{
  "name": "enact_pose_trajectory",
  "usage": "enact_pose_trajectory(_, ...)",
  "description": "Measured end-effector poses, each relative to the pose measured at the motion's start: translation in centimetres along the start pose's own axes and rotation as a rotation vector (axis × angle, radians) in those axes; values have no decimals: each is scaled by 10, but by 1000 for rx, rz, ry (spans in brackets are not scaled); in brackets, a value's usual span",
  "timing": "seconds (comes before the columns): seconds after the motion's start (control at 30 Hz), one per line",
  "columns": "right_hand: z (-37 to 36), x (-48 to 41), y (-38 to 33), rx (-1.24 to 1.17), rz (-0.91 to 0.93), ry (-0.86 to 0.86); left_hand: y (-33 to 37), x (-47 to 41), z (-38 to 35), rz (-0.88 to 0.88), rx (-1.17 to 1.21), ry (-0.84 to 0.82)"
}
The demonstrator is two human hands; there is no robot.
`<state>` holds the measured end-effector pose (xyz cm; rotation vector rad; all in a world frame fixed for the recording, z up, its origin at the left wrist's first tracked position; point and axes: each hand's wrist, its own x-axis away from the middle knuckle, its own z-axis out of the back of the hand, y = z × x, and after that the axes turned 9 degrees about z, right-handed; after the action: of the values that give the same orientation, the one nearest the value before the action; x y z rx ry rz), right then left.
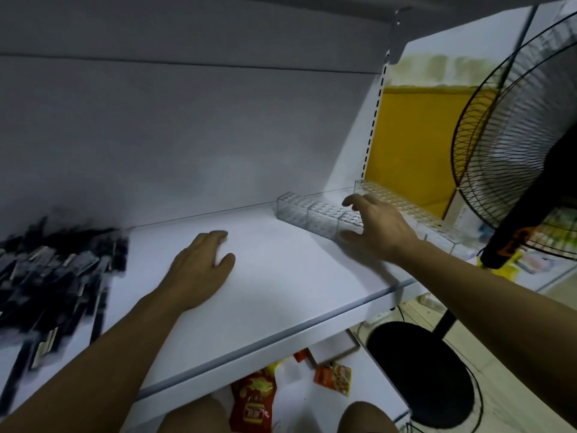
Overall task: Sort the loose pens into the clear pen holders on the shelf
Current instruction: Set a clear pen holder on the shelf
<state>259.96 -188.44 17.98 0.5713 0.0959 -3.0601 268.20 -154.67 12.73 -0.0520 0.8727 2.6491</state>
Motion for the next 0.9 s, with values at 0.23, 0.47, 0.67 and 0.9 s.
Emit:
enact_pose_trajectory(0.23,-10,-22,-26,-40,82,-36,-1,-3,8,94,268,92)
enact_pose_trajectory(0.47,-17,-24,-39,-83,193,74,-2,-3,12,38,280,44)
enact_pose_trajectory(0.67,-23,-28,-66,-126,291,98,-3,-1,20,-20,345,2)
enact_pose_trajectory(0.9,-53,-25,-92,92,280,211,-14,2,30,24,178,93)
